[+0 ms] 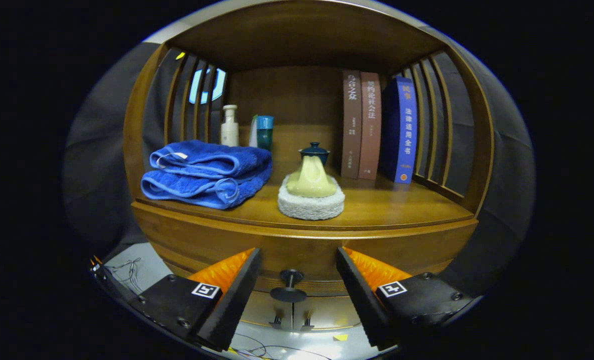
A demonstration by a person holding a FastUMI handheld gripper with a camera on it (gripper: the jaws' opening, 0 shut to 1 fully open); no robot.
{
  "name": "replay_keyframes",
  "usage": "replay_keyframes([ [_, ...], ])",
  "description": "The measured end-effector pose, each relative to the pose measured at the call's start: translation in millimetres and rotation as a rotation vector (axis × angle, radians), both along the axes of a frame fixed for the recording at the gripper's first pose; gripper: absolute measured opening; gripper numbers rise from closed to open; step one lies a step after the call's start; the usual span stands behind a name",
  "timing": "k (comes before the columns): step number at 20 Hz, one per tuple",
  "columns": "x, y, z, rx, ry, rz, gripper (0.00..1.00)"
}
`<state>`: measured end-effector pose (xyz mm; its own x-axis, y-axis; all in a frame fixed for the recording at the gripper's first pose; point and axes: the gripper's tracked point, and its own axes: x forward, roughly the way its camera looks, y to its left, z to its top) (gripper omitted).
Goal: Pull open the drawer, take out the items inside it, and place them on the countertop above the cabinet.
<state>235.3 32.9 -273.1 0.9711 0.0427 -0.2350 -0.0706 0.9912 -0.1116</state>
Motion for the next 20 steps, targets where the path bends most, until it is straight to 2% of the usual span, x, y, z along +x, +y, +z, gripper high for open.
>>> replay_keyframes([
  [2, -7.1, -0.6, 7.1, -0.017, 0.002, 0.0, 1.0],
  [11, -57.3, -11.2, 66.2, 0.086, -0.069, -0.044, 1.0],
  [20, -103.8, 3.9, 121.5, 0.098, -0.07, -0.015, 1.0],
])
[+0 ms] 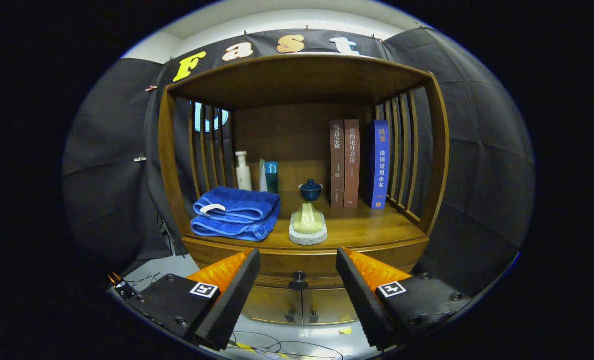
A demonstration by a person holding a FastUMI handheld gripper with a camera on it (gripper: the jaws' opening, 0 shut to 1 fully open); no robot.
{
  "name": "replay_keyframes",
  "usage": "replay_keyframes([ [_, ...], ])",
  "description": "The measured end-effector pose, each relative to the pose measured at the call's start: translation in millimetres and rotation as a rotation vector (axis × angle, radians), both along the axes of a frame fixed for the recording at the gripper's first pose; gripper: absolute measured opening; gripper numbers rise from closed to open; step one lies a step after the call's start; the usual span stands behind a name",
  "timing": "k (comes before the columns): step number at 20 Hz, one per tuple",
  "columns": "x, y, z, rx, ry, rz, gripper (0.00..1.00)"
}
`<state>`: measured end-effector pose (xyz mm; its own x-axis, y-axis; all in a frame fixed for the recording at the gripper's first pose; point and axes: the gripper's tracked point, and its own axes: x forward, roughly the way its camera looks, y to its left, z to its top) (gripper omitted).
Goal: Pull open the drawer, take out the items inside it, and place them on the countertop above the cabinet.
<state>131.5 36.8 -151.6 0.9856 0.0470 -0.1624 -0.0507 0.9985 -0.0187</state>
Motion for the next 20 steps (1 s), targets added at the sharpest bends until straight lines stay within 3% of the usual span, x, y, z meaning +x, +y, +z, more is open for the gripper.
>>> replay_keyframes([
  [8, -43.8, -6.8, 66.1, 0.03, -0.091, -0.021, 1.0],
  [20, -79.4, -3.3, 97.0, 0.001, -0.112, -0.012, 1.0],
])
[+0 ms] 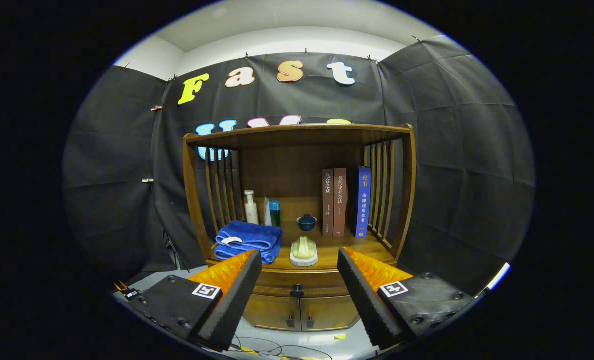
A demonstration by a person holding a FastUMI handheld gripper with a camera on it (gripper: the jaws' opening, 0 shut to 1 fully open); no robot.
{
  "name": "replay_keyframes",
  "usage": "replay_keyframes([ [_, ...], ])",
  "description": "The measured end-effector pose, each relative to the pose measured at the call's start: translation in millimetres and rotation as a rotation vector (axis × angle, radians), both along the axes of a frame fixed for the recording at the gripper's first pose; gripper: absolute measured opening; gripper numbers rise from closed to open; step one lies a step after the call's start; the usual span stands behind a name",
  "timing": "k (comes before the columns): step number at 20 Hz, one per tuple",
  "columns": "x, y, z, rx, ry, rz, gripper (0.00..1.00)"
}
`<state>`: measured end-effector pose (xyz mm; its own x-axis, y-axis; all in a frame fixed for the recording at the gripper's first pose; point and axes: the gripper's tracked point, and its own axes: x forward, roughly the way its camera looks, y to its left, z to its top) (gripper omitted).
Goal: Pull open the drawer, take out the items inside it, and place them on the countertop above the cabinet.
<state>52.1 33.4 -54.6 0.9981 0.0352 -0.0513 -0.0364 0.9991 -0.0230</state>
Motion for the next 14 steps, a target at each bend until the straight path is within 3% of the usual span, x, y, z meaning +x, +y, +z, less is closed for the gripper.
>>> replay_keyframes([
  [14, 0.1, -4.4, -4.4, 0.024, 0.008, -0.003, 1.0],
])
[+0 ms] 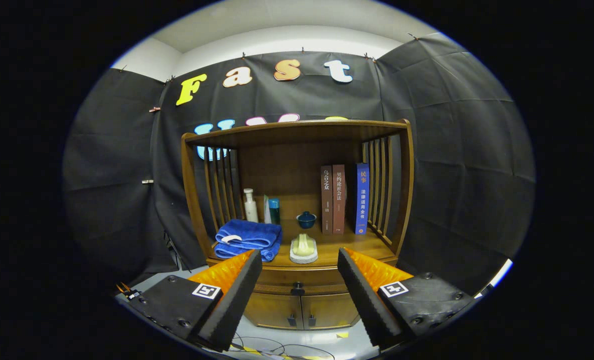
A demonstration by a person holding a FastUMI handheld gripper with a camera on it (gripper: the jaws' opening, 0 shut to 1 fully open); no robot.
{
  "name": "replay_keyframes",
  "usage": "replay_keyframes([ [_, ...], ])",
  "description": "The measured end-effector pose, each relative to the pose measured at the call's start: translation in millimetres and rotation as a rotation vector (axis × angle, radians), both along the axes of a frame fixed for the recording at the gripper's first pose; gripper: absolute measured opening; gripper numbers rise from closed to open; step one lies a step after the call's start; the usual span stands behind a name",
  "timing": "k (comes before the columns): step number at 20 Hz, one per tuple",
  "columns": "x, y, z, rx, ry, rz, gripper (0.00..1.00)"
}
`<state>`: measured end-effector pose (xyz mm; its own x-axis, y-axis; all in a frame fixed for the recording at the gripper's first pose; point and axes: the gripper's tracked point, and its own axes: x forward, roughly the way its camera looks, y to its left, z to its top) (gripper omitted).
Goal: Pull open the drawer, take out the items inside it, and place them on the countertop above the cabinet.
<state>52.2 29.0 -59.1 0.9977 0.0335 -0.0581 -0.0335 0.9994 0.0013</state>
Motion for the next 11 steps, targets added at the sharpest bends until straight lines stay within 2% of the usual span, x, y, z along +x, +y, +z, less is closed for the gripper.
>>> replay_keyframes([
  [11, 2.0, -8.1, 2.1, 0.005, 0.004, -0.001, 1.0],
])
